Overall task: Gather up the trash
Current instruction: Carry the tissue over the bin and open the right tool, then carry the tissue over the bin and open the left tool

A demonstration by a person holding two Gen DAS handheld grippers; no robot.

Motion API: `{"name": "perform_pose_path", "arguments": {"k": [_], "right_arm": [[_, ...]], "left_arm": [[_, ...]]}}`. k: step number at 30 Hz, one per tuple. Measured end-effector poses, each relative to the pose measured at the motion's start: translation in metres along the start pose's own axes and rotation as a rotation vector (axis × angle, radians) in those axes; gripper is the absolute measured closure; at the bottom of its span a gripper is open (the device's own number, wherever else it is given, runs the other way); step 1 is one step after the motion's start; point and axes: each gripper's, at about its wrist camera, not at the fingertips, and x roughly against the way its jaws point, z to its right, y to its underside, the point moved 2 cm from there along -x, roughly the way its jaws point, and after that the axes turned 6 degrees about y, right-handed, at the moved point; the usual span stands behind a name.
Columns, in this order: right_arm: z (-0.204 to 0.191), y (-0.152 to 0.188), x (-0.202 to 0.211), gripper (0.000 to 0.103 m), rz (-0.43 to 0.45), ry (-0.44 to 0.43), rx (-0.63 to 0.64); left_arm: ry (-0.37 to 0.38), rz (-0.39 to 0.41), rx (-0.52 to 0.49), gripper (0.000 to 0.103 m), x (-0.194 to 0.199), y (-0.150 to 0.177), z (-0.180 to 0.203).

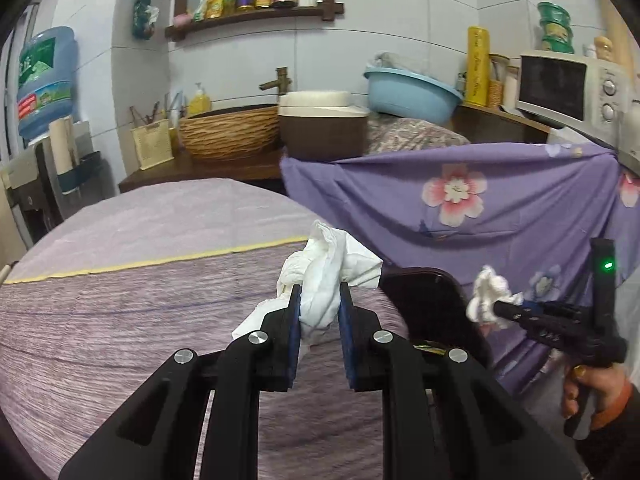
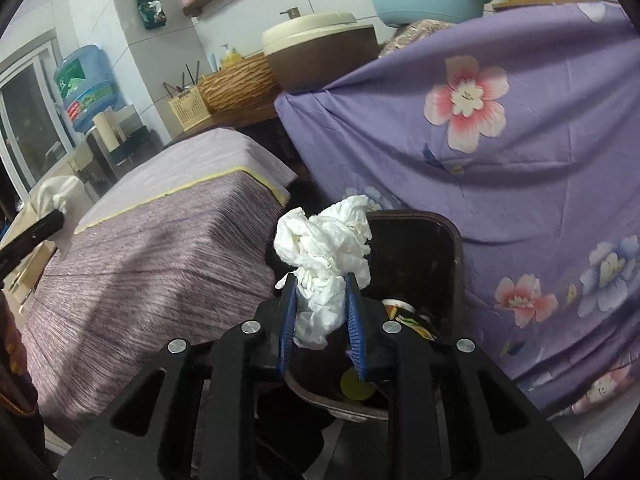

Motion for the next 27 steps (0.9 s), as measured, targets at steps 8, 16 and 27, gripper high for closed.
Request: {"name": "perform_pose_path", "arguments": {"k": [8, 16, 27], "right_arm": [[0.012, 0.031, -0.021, 0.079, -0.061, 0.043, 0.035], [0.018, 0.046, -0.057, 0.078, -0.123, 0.062, 0.048], [0.023, 0.058, -0.092, 0.038, -0.159, 0.084, 0.043]], "left_arm": [[0.083, -0.010, -0.019, 0.085, -0.016, 0.010, 0.060], [0.109, -0.037, -0.020, 0.085, -0.033, 0.020, 0.084], [0.113, -0.103, -0.010, 0.085, -0.057, 0.035, 0.093]]}}
